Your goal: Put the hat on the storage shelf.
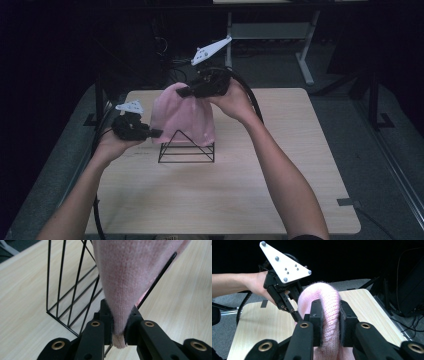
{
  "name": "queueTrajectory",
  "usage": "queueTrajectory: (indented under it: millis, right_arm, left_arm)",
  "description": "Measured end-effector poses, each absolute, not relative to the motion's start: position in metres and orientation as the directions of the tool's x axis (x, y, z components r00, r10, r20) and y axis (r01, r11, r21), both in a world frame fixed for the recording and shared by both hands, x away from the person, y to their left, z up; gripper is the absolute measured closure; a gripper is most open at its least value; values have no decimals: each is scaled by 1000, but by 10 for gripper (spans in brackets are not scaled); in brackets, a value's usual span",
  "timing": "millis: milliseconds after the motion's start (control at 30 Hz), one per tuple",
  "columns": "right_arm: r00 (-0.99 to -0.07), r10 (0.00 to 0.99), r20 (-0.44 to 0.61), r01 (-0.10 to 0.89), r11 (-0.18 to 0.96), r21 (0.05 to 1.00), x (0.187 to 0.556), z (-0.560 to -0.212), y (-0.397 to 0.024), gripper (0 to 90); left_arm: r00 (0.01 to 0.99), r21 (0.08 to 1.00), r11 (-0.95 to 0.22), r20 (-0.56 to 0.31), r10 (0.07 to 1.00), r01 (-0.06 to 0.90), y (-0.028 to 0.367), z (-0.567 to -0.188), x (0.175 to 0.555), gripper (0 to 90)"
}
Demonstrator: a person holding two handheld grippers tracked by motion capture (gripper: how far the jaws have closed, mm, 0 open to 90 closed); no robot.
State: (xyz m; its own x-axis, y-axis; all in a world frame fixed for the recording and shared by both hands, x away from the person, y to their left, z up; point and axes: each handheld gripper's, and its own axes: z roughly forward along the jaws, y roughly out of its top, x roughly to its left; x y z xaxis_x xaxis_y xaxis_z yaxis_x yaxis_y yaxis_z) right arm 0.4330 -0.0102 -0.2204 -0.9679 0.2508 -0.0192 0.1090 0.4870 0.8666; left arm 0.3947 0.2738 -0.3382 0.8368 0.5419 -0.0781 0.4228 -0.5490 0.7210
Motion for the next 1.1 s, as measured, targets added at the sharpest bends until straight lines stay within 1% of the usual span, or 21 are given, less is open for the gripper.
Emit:
queueTrajectory:
  millis: [167,467,800,933,1100]
  right_arm:
    - [-969,248,-10,118,496,860,432,-227,-9,756]
    - [-970,244,15,140,504,852,431,-238,-7,755]
    - [-970,240,38,159,512,844,429,-250,-6,752]
    - [-971,235,50,170,521,836,429,-255,-4,752]
    - [-972,226,61,175,528,831,428,-262,0,751]
  left_arm:
    - [832,706,-554,-90,548,441,274,-345,396,798]
    - [831,676,-580,-87,550,455,273,-356,398,798]
    - [834,641,-618,-62,548,454,270,-364,399,798]
    - [830,634,-614,-79,552,470,271,-372,399,798]
    - [831,616,-628,-81,550,475,272,-377,399,798]
